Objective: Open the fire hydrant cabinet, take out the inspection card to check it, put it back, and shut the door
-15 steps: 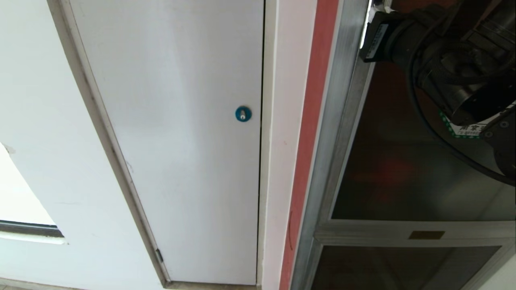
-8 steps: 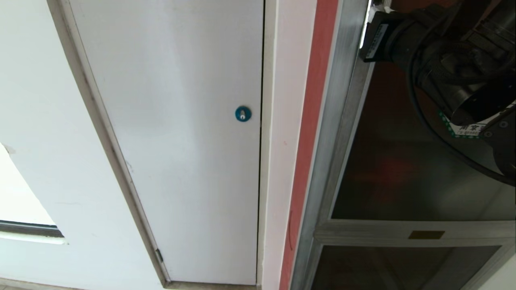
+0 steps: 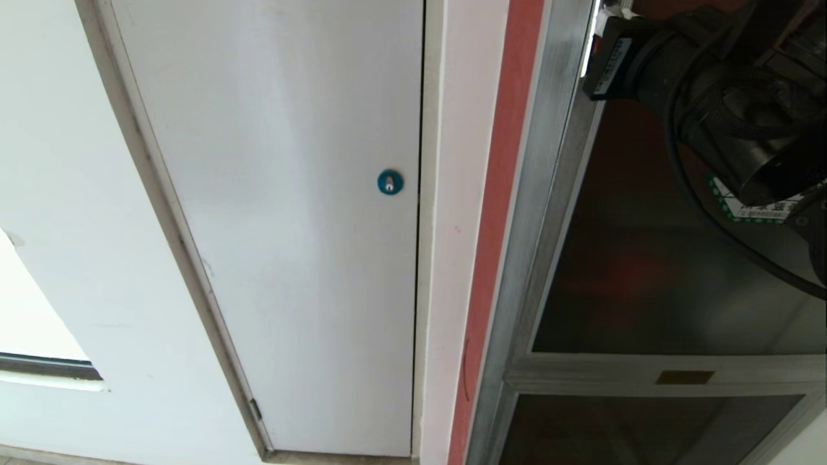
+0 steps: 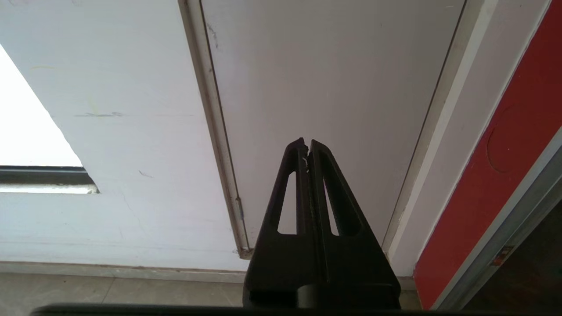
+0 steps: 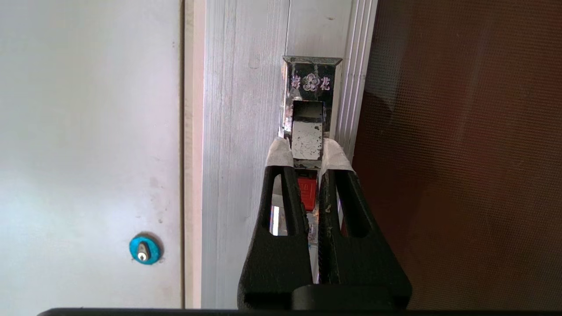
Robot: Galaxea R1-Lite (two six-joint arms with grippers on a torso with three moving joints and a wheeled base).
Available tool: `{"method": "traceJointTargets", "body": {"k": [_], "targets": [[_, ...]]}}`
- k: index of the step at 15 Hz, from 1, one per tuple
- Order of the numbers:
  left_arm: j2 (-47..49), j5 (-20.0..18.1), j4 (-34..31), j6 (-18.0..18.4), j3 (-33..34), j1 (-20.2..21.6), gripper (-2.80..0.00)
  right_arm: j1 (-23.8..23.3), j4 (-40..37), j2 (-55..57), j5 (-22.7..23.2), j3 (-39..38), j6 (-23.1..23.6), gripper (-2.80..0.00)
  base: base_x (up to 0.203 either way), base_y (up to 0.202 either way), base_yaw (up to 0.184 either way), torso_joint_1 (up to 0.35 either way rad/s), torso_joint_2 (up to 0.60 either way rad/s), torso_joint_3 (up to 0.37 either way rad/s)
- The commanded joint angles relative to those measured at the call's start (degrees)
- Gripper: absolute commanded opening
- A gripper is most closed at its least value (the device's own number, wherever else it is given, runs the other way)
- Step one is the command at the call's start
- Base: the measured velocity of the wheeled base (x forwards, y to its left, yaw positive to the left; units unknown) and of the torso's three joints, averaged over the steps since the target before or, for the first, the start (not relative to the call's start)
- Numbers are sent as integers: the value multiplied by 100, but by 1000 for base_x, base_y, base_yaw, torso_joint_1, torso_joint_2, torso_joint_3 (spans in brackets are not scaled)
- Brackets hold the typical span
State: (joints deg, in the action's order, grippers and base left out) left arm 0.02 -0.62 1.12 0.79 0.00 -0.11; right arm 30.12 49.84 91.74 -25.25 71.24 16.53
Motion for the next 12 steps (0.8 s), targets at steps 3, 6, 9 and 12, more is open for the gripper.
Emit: {"method": "traceJointTargets", "body": {"k": [3,6,9,12], "targets": [[6,1,2,0,79,2,-280,29,44,-201,-59,-84,8,-280,0,0,0,0,0,0],[3,1,2,0,79,-5,-280,46,35,-343,-59,-208,0,-280,0,0,0,0,0,0],[-1,1,2,0,79,2,-280,46,20,-509,-59,-278,-1,-280,0,0,0,0,0,0],[-2,1,2,0,79,1,-280,46,16,-641,-59,-401,-1,-280,0,0,0,0,0,0]]}}
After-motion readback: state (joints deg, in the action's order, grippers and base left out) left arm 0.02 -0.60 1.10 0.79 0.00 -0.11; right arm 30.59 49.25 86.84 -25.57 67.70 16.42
